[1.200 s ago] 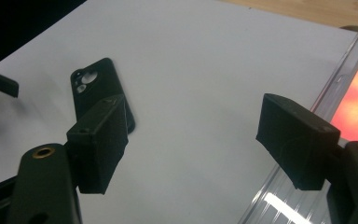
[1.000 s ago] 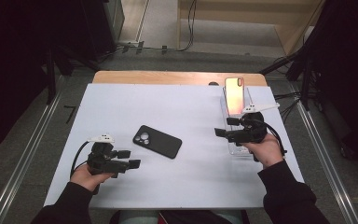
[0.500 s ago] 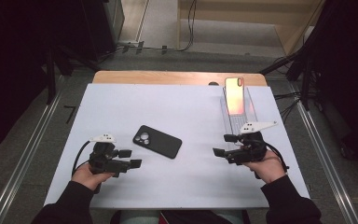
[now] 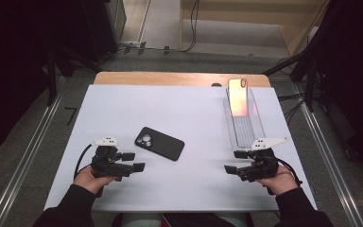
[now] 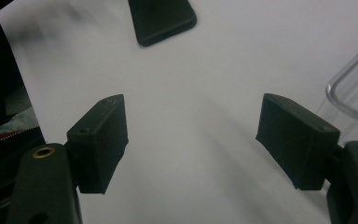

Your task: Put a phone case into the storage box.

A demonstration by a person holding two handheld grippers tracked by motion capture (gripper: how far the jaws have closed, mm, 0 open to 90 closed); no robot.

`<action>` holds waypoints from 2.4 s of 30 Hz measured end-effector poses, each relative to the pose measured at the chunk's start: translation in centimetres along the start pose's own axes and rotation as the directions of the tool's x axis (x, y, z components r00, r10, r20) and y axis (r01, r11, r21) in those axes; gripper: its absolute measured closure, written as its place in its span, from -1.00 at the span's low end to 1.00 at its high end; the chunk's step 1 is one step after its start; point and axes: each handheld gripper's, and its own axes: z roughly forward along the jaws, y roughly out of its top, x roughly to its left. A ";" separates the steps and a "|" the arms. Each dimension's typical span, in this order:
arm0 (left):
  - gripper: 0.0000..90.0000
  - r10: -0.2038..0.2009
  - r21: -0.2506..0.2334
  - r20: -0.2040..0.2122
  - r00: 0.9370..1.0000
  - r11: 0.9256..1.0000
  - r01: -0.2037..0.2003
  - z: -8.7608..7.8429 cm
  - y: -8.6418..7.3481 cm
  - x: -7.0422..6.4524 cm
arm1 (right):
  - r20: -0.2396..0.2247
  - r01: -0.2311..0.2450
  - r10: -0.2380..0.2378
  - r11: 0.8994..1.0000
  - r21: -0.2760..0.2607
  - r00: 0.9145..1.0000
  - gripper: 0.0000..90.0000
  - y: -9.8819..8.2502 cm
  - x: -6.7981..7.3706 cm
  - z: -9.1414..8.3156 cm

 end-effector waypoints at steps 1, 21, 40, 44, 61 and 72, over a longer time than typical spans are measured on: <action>-0.35 0.005 0.003 0.003 1.000 1.000 -0.005 0.0 0.0 -0.1 | -0.003 -0.009 0.009 1.000 0.002 1.000 -0.50 -0.2 -0.1 0.0; -0.35 0.001 -0.003 0.006 1.000 1.000 -0.001 -0.3 -0.4 -0.2 | -0.008 -0.014 0.014 1.000 0.023 1.000 -0.50 -0.5 0.0 0.4; -0.35 -0.009 -0.008 0.002 1.000 1.000 0.009 -0.5 -0.5 0.1 | -0.003 0.016 -0.017 1.000 -0.012 1.000 -0.54 2.6 1.0 1.6; -0.35 -0.010 -0.003 -0.001 1.000 1.000 0.010 -0.5 -0.6 0.3 | 0.003 0.029 -0.029 0.999 -0.014 1.000 -0.55 3.4 1.0 2.1; -0.35 -0.008 -0.003 0.006 1.000 1.000 0.008 -0.5 -0.5 0.3 | -0.011 0.013 -0.014 1.000 -0.017 1.000 -0.78 6.5 1.3 4.6; -0.35 -0.003 -0.003 0.003 1.000 1.000 0.003 -0.5 -0.5 0.0 | -0.014 0.038 -0.039 0.999 -0.027 0.999 -0.78 7.8 1.5 5.9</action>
